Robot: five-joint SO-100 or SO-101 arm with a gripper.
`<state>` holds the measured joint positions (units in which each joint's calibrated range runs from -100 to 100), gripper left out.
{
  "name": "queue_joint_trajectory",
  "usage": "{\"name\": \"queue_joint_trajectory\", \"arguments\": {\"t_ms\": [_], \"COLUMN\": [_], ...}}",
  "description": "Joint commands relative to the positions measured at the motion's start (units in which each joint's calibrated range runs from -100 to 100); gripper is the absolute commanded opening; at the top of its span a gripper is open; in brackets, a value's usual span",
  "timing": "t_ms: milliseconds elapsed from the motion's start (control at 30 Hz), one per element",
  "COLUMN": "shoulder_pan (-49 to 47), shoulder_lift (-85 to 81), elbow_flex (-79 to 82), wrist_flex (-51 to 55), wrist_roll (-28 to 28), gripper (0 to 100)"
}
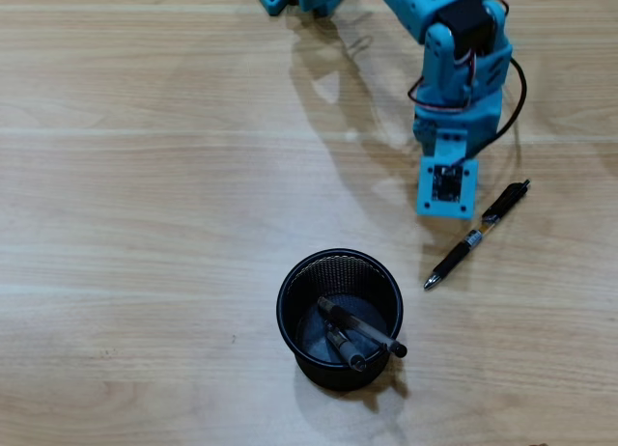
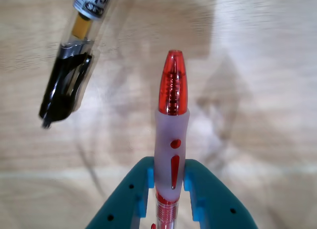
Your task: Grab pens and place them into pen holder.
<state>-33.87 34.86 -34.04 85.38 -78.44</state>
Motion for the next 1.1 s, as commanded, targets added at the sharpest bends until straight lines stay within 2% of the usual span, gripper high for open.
{"name": "queue_joint_trajectory", "arguments": {"t_ms": [0, 133, 400, 467, 533, 833, 900, 933, 1067], "shoulder_pan": [2.8, 4.4, 6.6, 7.8, 9.6, 12.0, 12.7, 13.6, 15.4], "shoulder_lift": [-12.4, -20.0, -29.3, -30.1, -30.4, -30.4, -30.4, -30.4, -30.5], "elbow_flex": [-0.5, -0.3, 5.5, 6.1, 7.0, 6.8, 6.8, 6.8, 5.9], "wrist_flex": [6.9, 11.6, 10.7, 6.6, -2.9, -27.3, -33.2, -37.7, -42.6], "wrist_roll": [0.1, 0.1, 0.6, 3.0, 7.5, 14.7, 17.8, 21.3, 28.6], "gripper": [2, 2, 2, 2, 2, 2, 2, 2, 2]}}
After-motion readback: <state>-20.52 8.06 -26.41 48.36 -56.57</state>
